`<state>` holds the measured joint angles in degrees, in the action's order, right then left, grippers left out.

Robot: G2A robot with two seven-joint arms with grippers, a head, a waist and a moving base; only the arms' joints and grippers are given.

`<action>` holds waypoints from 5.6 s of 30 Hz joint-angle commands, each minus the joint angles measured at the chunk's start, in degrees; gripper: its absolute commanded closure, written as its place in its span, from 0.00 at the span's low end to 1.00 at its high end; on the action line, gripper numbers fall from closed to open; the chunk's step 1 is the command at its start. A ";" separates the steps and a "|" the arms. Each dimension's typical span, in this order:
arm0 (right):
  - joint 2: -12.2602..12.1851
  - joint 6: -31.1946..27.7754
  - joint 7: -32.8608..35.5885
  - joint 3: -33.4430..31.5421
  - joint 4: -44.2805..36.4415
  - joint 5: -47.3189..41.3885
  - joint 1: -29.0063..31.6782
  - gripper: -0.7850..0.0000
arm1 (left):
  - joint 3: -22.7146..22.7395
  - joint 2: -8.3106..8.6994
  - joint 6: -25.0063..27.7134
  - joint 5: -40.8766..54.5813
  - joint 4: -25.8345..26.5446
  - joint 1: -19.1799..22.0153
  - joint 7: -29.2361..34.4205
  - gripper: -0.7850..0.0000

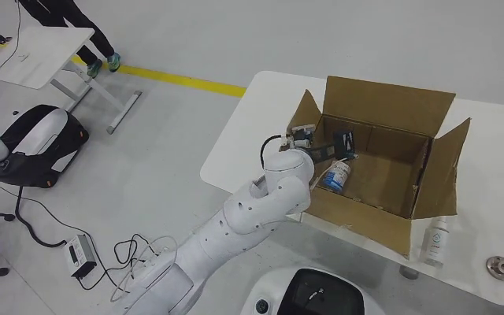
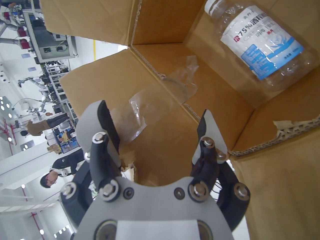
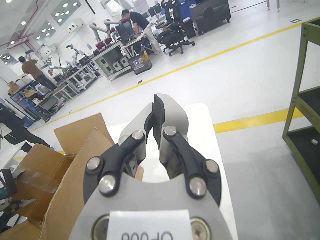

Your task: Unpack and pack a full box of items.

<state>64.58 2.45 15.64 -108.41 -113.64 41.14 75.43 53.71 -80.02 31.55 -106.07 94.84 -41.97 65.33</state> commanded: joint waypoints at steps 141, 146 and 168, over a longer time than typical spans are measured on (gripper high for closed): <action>-2.65 17.16 43.99 19.55 -5.58 -3.69 -10.21 1.00 | 20.79 -5.78 7.52 15.92 15.27 -4.24 -0.12 0.00; -2.65 15.26 43.51 16.62 -3.59 -11.53 -11.14 1.00 | 20.79 -5.78 7.52 15.92 15.27 -4.24 -0.12 0.00; -5.52 -2.03 55.87 10.83 9.93 -21.71 -19.30 1.00 | 18.52 -5.37 9.18 13.48 13.41 -5.18 -1.78 0.00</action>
<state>59.15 0.98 71.65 -97.82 -104.25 19.66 56.57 72.93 -85.46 40.31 -92.35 108.91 -47.27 63.74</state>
